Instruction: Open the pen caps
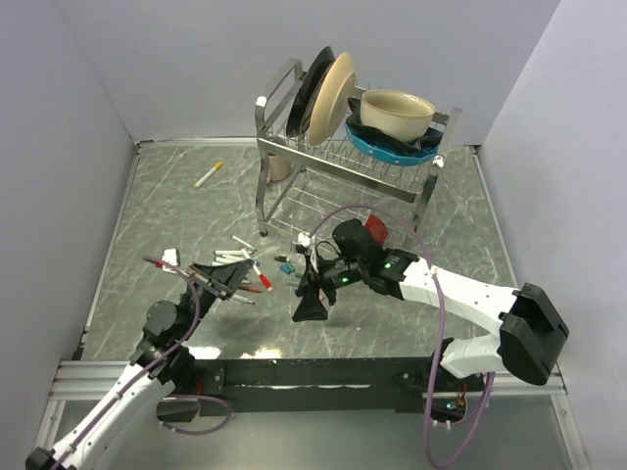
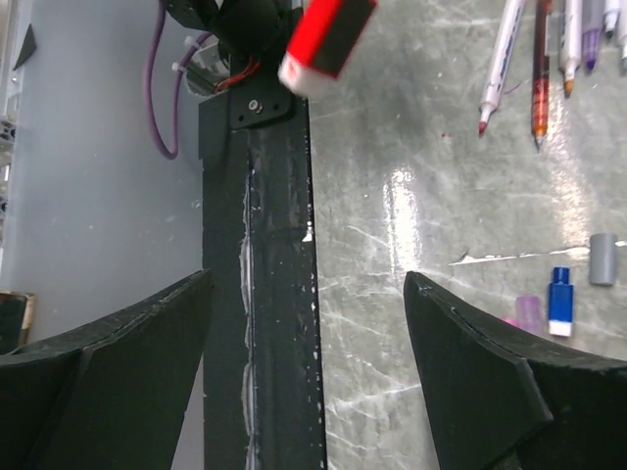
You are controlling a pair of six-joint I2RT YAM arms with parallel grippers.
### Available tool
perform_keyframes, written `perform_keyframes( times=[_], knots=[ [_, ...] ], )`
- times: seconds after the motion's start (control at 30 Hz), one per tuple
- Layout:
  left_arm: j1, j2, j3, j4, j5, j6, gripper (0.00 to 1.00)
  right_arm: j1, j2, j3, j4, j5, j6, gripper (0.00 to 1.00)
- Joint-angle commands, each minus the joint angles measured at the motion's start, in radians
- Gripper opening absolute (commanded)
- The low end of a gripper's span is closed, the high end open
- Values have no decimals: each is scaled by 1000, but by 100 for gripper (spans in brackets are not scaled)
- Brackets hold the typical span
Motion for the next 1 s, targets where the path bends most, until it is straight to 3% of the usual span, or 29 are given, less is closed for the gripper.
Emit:
perform_keyframes(
  times=[0.0, 0.2, 0.53, 0.63, 0.7, 0.73, 0.8, 0.9, 0.97],
  knots=[
    [-43, 107, -110, 169, -15, 5, 1, -3, 16, 27, 55, -7, 57, 84],
    [-164, 231, -134, 298, -151, -4, 1, -9, 22, 36, 70, 67, 109, 82],
    [-430, 401, -82, 316, -448, -13, 1, -26, -18, 19, 118, 153, 215, 80],
    [-470, 463, -76, 357, -483, -24, 1, -30, -7, 22, 116, 162, 218, 75],
    [-494, 499, -68, 370, -506, -27, 1, -31, 2, 25, 112, 148, 213, 60],
    [-506, 509, -62, 376, -515, -33, 1, -31, 14, 32, 105, 141, 210, 46],
    [-517, 530, -56, 380, -532, -32, 1, -31, 25, 39, 95, 119, 201, 39],
    [-533, 538, -53, 374, -550, -40, 1, -31, 39, 47, 84, 105, 198, 37],
    [-543, 535, -53, 370, -567, -44, 1, -31, 45, 51, 73, 101, 195, 46]
  ],
)
